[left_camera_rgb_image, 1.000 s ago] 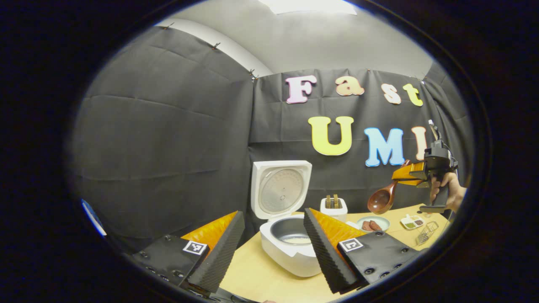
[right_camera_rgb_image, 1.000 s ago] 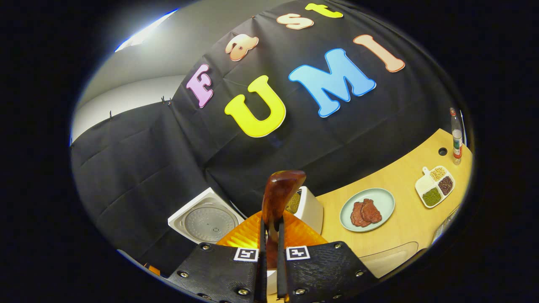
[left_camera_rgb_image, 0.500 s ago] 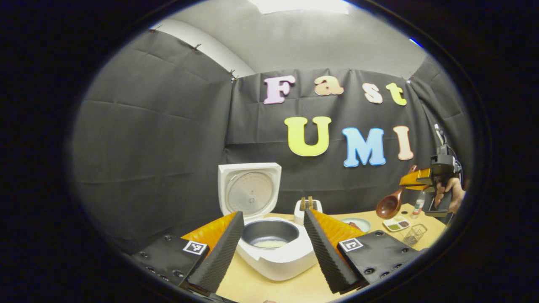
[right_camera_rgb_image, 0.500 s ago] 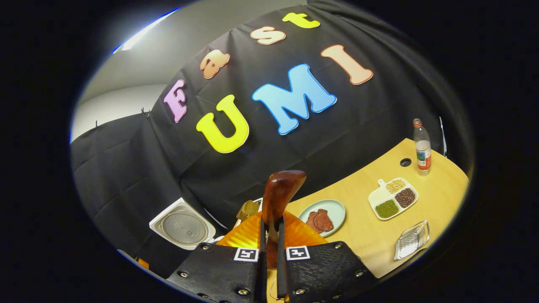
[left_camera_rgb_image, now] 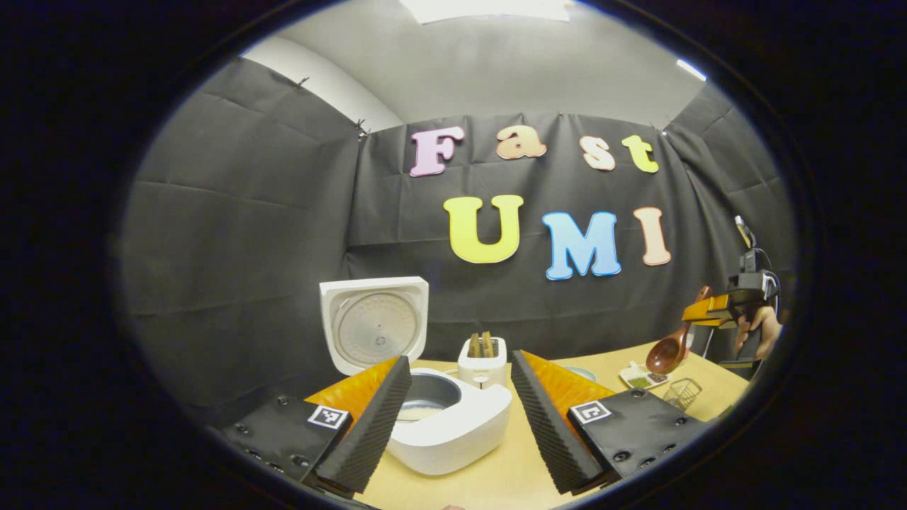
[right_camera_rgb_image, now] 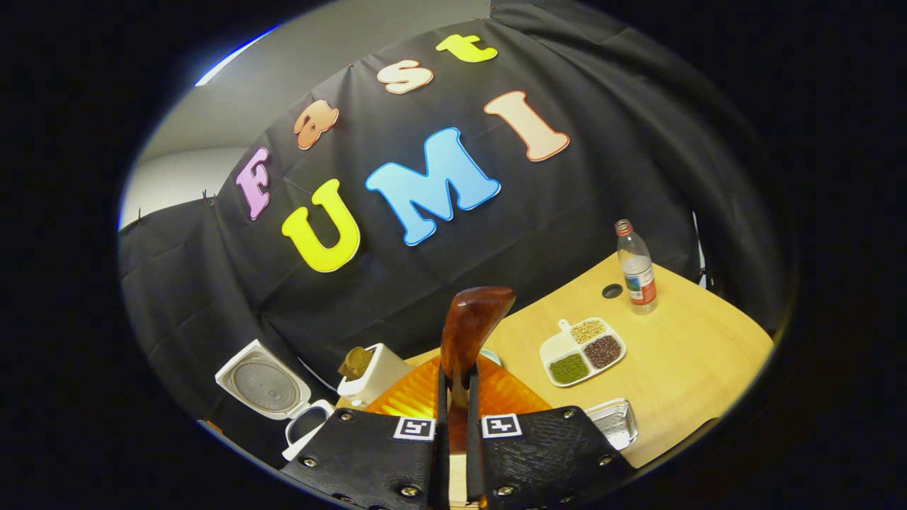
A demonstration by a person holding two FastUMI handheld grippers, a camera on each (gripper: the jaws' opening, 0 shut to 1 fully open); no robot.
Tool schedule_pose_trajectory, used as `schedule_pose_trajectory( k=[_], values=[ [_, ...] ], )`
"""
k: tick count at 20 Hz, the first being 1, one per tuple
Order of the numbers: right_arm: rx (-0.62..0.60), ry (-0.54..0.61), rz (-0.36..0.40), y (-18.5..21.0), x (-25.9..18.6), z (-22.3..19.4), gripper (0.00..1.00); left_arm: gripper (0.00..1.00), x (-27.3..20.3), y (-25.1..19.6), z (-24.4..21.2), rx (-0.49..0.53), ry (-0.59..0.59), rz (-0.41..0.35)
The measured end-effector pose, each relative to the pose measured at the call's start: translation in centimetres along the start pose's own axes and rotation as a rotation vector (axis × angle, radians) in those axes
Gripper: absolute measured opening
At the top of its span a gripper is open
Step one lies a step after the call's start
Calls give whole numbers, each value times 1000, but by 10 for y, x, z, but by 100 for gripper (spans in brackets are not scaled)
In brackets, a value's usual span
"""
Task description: Close the left gripper, press the button to open the rice cooker; take a wooden spoon from the chopstick holder with the right hand, scoop a spoonful of rice and pour it into the rice cooker, then put the wooden spoon back into the chopstick holder.
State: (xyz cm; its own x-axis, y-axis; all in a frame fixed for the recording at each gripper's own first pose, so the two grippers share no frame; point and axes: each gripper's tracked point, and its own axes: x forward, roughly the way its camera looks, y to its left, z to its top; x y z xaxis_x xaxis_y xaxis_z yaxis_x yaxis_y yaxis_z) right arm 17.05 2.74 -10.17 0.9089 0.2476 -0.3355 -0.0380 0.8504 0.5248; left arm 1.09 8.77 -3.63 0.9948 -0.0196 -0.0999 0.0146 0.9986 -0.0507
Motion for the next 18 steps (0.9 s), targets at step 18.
schedule_pose_trajectory(
  k=[18],
  values=[
    [-154,81,-203,-121,-13,-38,10,98,-3,-57,22,59,-32,-21]
  ],
)
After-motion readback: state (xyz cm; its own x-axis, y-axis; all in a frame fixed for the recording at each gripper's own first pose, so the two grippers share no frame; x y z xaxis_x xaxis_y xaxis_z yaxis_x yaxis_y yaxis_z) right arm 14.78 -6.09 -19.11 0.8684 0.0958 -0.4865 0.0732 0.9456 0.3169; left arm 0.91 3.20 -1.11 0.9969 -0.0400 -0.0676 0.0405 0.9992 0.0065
